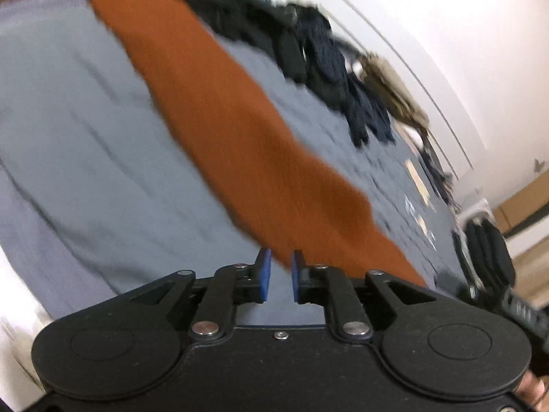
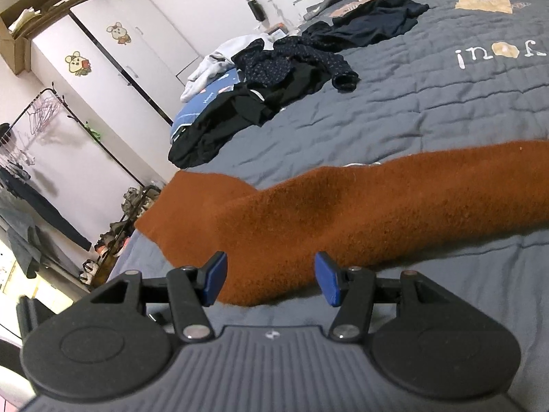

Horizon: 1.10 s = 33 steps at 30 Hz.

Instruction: Fold clothes

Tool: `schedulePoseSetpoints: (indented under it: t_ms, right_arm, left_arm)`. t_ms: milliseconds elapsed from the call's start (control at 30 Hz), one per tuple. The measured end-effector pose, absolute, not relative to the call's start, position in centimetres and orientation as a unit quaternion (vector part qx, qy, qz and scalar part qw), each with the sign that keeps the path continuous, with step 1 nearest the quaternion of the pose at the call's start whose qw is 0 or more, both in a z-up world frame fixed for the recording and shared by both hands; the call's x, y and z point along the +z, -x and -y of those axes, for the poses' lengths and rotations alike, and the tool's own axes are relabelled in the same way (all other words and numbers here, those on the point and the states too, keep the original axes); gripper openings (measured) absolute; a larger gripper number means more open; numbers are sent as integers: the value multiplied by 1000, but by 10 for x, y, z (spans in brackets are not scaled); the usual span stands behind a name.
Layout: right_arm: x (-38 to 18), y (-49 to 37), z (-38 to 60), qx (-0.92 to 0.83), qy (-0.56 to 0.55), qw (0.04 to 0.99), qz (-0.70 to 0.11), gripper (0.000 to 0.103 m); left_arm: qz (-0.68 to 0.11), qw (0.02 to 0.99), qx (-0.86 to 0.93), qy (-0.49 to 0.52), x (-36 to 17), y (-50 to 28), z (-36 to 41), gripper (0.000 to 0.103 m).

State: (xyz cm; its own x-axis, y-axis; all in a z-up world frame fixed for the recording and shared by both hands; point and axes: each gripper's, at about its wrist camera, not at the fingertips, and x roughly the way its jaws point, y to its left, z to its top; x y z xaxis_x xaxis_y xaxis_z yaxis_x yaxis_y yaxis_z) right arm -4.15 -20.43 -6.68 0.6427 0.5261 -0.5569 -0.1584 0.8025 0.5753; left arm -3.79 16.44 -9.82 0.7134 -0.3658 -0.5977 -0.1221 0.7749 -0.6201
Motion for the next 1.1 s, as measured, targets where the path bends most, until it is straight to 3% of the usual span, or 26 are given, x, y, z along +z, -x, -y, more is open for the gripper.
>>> schedulePoseSetpoints:
  t_ms: [67, 100, 433, 1100]
  right_arm:
    - [-67, 42, 204, 199, -246, 873, -372, 56]
    - [-66, 42, 203, 200, -246, 873, -371, 56]
    - [-67, 42, 193, 216, -246, 875, -355, 56]
    - [-62, 49, 170, 276, -244, 877, -307, 56]
  left_arm:
    - [-353, 874, -43, 332, -92, 27, -184, 46]
    - [-345, 879, -27, 329, -89, 20, -194, 47]
    - [-291, 880, 91, 364, -99, -54, -297, 47]
    - [-242, 875, 160, 388, -128, -103, -379, 47]
